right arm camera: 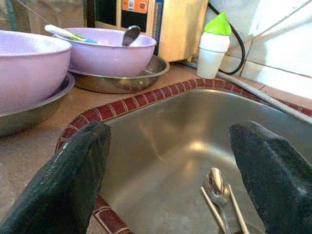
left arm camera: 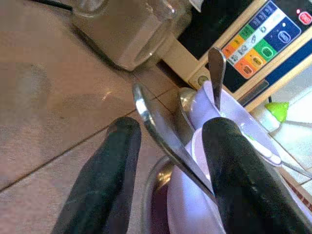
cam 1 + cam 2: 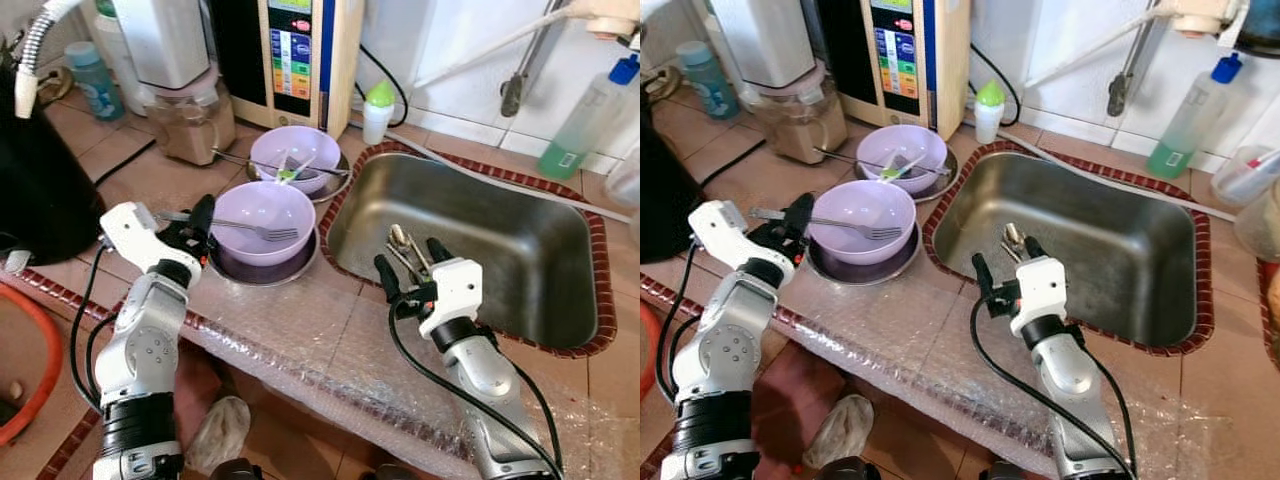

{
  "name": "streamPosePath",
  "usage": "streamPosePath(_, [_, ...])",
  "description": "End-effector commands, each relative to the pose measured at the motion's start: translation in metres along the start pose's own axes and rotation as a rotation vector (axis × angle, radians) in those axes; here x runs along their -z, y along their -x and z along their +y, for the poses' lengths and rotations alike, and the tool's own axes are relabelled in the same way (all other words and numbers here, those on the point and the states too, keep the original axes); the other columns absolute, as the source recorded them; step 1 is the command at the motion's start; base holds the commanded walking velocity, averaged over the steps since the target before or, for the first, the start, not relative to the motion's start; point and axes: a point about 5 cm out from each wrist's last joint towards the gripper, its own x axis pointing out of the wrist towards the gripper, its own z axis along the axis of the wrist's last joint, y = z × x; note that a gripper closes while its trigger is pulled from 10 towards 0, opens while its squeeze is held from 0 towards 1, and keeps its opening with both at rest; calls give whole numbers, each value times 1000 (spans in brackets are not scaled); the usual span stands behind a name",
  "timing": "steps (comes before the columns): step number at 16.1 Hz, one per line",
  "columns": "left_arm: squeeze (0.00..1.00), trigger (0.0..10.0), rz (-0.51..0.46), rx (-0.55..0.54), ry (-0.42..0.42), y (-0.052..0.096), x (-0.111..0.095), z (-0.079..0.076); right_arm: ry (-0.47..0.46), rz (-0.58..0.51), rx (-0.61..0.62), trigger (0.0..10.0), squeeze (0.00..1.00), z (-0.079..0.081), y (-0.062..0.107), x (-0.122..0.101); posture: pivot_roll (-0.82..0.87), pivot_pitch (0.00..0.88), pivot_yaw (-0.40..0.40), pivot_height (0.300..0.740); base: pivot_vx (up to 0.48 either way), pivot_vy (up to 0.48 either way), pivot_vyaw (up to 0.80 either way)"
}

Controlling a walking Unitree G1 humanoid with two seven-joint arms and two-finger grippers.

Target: Kitchen organization

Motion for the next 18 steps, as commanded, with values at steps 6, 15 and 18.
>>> streamPosePath(6, [0, 0, -4, -22, 0, 0, -4, 3, 4, -7, -6, 10000, 0, -4, 0, -4, -46, 4, 32, 740, 0, 0, 0])
streamPosePath(15, [0, 0, -112, 160, -119, 0, -40, -30, 15, -42, 30, 10000, 0, -6, -12, -10, -34, 0, 36, 740, 0, 0, 0])
streamPosePath(18, [0, 0, -125, 337, -279, -1, -56, -56, 32, -65, 52, 10000, 0, -12, -17, -14, -32, 0, 35, 740, 0, 0, 0])
